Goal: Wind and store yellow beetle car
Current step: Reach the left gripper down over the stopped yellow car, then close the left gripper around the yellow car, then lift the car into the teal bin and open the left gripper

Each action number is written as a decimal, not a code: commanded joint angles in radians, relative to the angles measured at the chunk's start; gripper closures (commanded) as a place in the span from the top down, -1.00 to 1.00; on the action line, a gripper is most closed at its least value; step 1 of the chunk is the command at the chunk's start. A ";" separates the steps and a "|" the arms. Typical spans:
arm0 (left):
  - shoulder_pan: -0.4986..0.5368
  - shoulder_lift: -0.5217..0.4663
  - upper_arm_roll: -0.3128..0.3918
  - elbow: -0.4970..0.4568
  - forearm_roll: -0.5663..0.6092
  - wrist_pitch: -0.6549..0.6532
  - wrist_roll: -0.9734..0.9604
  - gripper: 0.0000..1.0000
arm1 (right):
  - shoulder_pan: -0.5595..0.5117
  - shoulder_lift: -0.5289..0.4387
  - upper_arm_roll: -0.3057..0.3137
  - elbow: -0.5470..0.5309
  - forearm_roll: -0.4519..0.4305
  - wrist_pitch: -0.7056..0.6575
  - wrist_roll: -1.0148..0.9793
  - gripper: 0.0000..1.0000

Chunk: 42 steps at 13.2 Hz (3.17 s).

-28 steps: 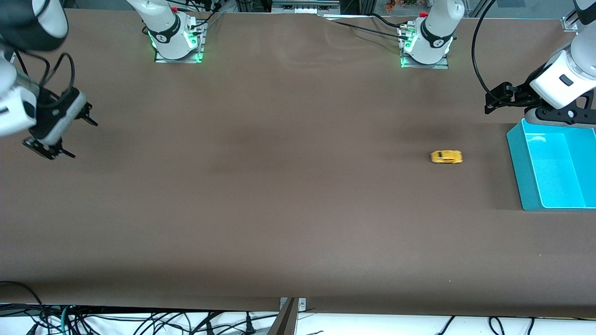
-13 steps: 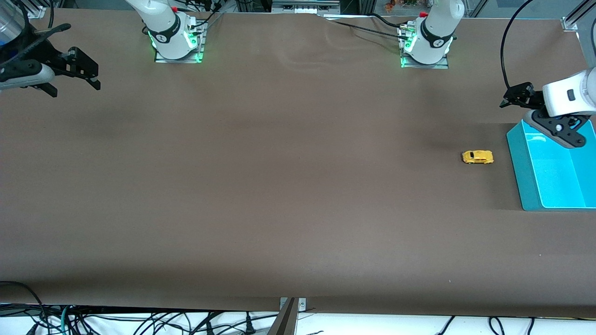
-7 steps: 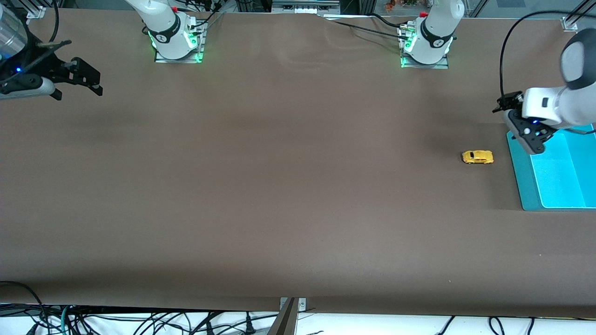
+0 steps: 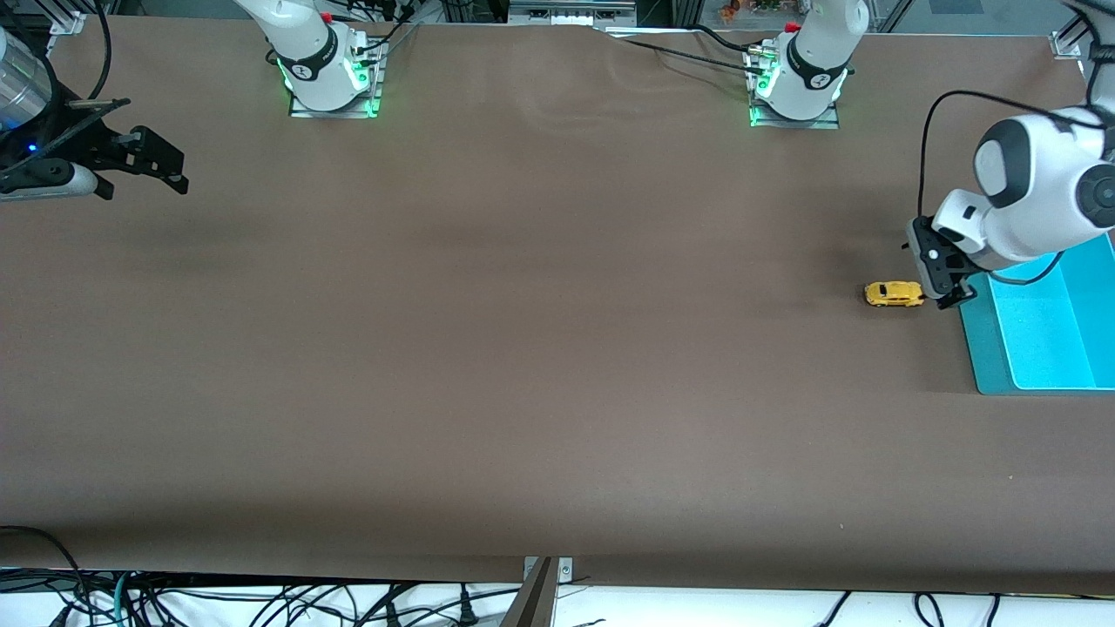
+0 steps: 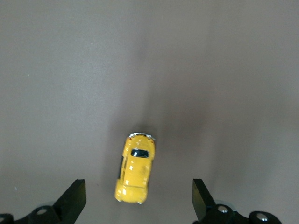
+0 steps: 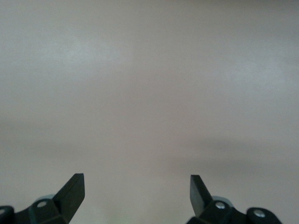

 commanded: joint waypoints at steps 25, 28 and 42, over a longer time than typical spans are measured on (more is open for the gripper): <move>0.079 0.233 -0.008 -0.021 0.110 0.272 0.153 -0.70 | 0.013 -0.009 -0.043 0.026 -0.023 -0.010 -0.012 1.00; 0.079 0.198 -0.012 -0.017 0.110 0.250 0.153 -0.72 | 0.011 -0.006 -0.045 0.034 -0.022 -0.019 -0.012 1.00; 0.275 0.217 -0.015 0.530 0.231 -0.448 0.283 -0.66 | 0.007 -0.004 -0.077 0.055 -0.020 -0.024 -0.015 1.00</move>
